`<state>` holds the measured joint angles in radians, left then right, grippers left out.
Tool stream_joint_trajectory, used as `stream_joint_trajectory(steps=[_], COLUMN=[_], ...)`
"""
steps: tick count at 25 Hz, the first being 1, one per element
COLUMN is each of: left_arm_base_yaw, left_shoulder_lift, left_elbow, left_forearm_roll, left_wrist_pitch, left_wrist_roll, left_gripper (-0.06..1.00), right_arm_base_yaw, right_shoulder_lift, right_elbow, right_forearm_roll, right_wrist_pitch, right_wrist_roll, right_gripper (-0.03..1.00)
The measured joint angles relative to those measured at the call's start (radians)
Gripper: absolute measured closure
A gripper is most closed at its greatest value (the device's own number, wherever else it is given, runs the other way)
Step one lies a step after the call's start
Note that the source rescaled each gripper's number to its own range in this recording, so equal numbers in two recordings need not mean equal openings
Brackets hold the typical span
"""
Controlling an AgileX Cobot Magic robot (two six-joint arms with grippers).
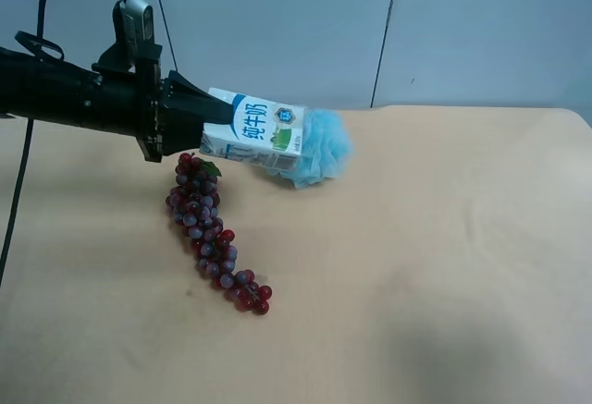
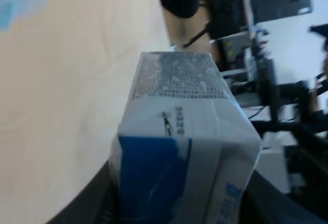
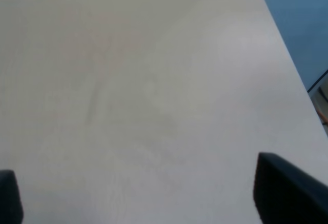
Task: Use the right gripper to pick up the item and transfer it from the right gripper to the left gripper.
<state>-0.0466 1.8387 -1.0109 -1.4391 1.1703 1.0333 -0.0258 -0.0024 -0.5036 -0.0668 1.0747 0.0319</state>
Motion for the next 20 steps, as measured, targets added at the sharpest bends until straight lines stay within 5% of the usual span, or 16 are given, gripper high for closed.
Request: stream_joint_trajectory(steps=[10, 16, 20], left_arm_base_yaw=[0.031, 0.032, 0.032], left_shoulder_lift=[-0.118, -0.123, -0.123], left_elbow=[-0.325, -0.347, -0.347], left_forearm_roll=[0.567, 0.964, 1.115], left_wrist_pitch=[-0.004, -0.101, -0.15], left_wrist_roll=[-0.352, -0.609, -0.728], left_gripper=[0.94, 0.94, 0.94], right_arm_base_yaw=[0.0, 0.0, 0.0], right_shoulder_lift=[0.0, 0.0, 0.0], right_elbow=[0.0, 0.0, 0.0], right_forearm_roll=[0.0, 0.0, 0.0], right_wrist_pitch=[0.0, 0.0, 0.0], right_wrist_roll=[0.0, 0.001, 0.001], right_gripper=[0.18, 0.18, 0.18])
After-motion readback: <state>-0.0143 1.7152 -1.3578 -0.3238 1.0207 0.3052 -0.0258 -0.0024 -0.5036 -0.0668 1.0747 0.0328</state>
